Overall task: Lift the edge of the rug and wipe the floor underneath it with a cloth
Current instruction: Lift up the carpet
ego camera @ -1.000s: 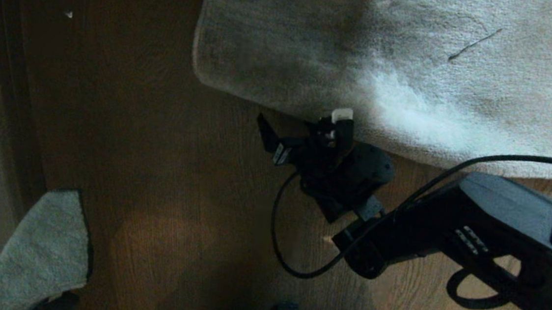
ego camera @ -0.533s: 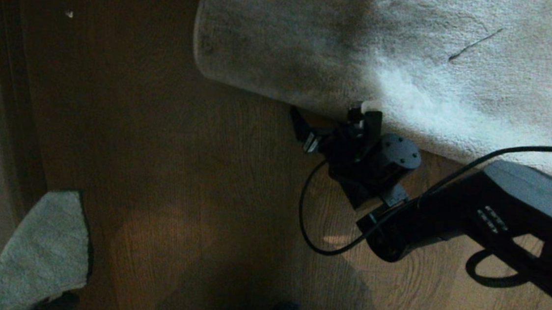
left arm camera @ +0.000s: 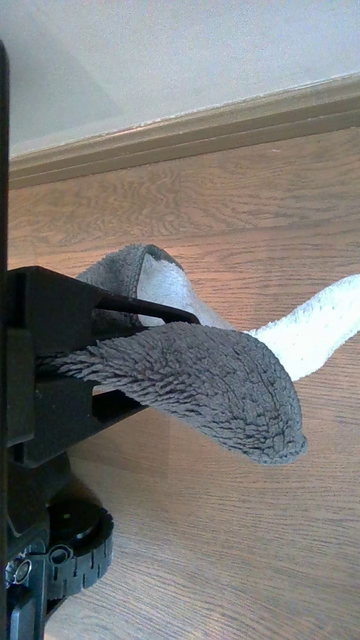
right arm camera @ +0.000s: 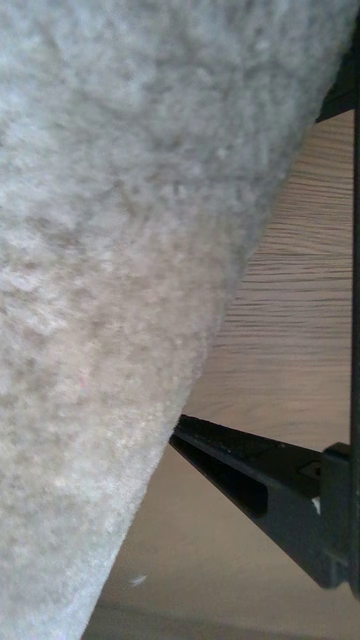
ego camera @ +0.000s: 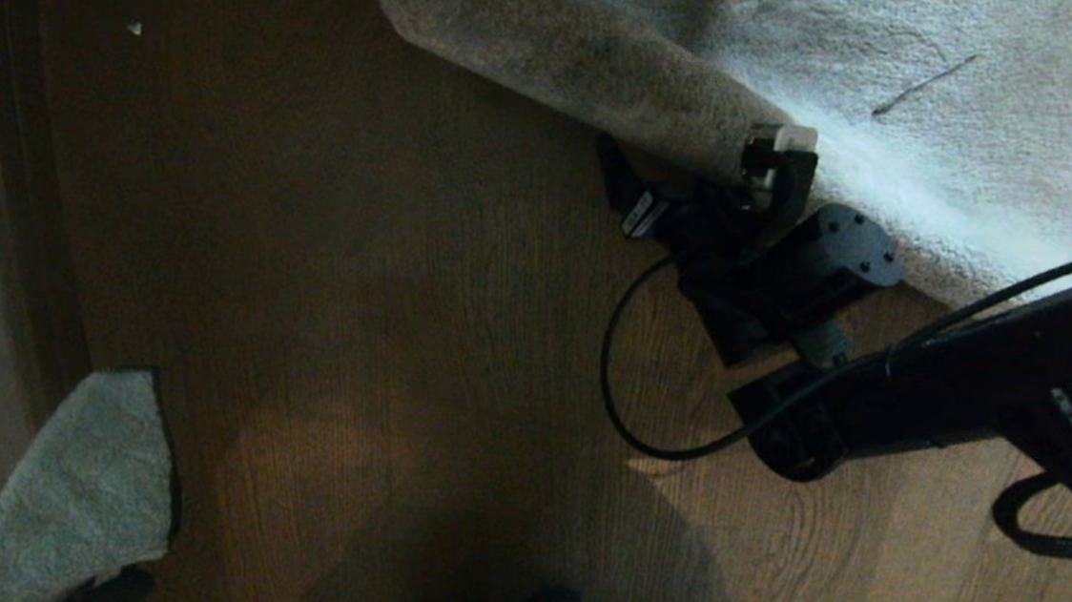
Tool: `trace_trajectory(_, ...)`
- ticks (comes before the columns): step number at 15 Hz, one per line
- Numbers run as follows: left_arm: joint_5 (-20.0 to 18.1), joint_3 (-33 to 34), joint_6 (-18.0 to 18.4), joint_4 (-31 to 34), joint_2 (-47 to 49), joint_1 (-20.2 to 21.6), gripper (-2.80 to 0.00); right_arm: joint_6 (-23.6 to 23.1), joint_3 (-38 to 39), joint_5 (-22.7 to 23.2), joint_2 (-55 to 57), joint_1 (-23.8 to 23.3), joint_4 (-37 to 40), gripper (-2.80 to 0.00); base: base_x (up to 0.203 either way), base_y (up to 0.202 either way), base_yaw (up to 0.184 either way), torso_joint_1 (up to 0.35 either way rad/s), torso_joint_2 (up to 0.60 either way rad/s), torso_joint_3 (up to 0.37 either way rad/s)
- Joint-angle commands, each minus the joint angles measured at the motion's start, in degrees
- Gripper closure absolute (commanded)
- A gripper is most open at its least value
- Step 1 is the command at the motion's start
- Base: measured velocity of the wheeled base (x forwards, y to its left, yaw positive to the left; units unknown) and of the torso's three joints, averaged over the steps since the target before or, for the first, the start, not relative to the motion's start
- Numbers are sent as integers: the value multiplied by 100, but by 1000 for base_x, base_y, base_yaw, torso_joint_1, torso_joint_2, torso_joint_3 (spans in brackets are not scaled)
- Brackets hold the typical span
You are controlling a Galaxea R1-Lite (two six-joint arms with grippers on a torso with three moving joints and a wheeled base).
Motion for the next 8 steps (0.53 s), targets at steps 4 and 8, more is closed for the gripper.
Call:
trace_trajectory(4, 4, -1, -6, 0, 0, 1, 0, 279, 8, 720, -429, 287, -66, -280, 0, 0, 0, 0, 0, 0)
trace_trajectory(8, 4, -1, -6, 0, 0, 1, 0, 732, 28, 727, -433, 841, -98, -280, 0, 0, 0, 0, 0, 0)
